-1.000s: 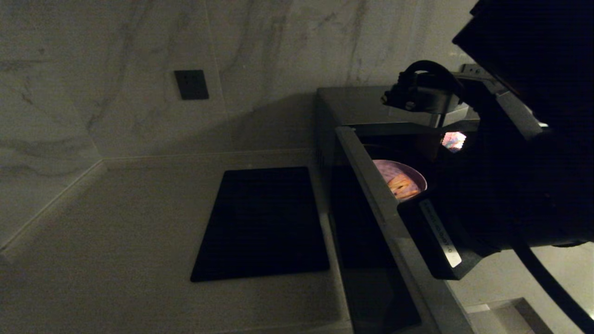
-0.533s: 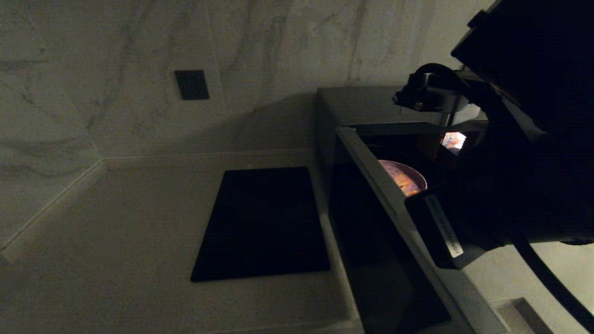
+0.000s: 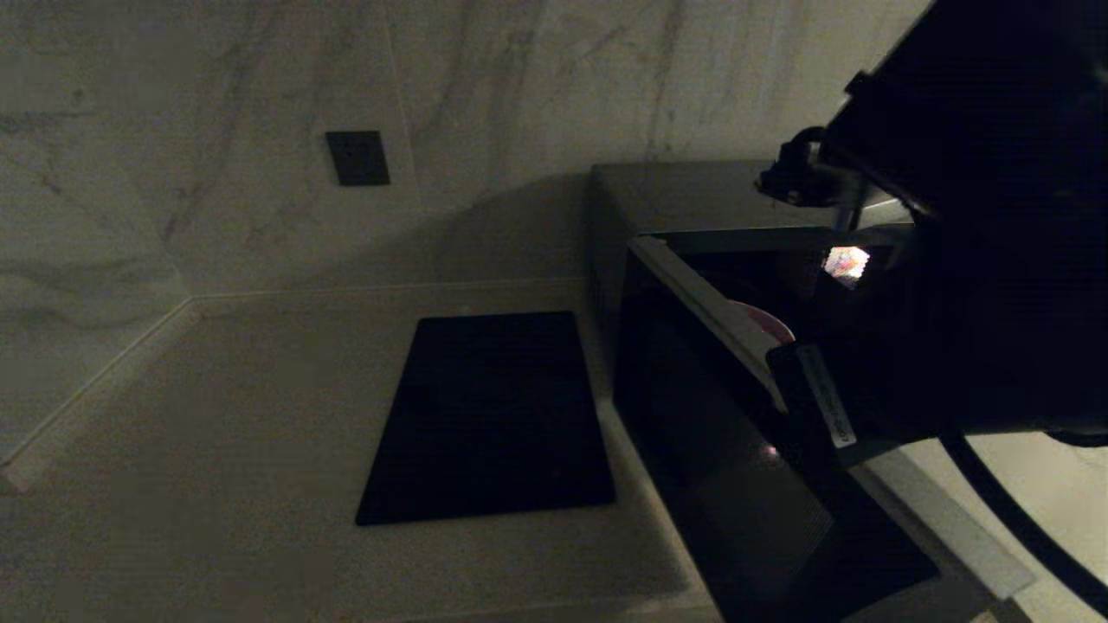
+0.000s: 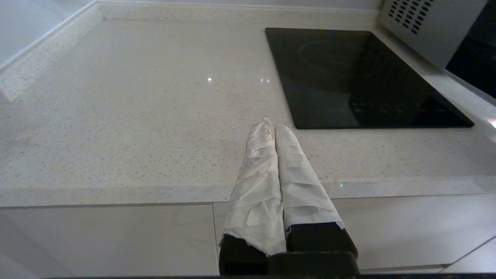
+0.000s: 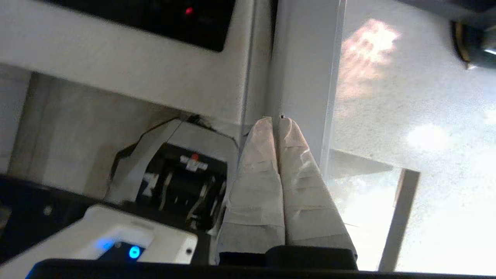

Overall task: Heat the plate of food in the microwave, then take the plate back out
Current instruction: Close the microwave oven

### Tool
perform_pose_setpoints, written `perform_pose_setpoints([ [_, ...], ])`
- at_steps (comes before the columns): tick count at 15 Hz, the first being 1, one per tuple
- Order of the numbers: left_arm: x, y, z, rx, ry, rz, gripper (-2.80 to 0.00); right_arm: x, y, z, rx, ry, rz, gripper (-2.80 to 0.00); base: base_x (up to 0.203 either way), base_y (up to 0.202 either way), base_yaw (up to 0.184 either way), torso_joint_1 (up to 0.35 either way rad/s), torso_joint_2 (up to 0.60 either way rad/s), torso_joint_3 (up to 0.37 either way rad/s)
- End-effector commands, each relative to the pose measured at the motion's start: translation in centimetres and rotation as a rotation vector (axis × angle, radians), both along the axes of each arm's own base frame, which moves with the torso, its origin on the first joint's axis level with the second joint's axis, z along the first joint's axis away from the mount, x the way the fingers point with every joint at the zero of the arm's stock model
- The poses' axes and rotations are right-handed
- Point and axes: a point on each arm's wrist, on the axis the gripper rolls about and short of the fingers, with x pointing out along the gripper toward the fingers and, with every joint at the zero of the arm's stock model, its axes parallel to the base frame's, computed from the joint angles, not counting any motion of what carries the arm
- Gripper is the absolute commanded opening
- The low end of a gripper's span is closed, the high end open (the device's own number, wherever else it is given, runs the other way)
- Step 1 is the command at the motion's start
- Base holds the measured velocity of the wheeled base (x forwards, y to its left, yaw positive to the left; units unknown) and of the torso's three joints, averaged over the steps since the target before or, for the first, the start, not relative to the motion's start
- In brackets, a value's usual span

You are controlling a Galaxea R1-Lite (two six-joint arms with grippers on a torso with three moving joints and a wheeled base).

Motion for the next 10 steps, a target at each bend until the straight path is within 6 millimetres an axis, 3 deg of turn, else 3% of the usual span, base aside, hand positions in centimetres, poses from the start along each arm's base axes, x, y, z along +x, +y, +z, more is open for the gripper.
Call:
perform_pose_setpoints([
  [1, 0.01, 0.00, 0.00, -0.001, 0.000, 0.000, -2.80, 0.61, -0.02, -0.37, -0.028, -0.018, -0.054, -2.80, 0.000, 0.000, 0.000, 0.000, 0.00, 0.000],
  [10, 0.01, 0.00, 0.00, -0.001, 0.000, 0.001, -2.80, 1.01, -0.23, -0.40, -0.005, -0.045, -0.141, -2.80, 0.000, 0.000, 0.000, 0.000, 0.00, 0.000],
])
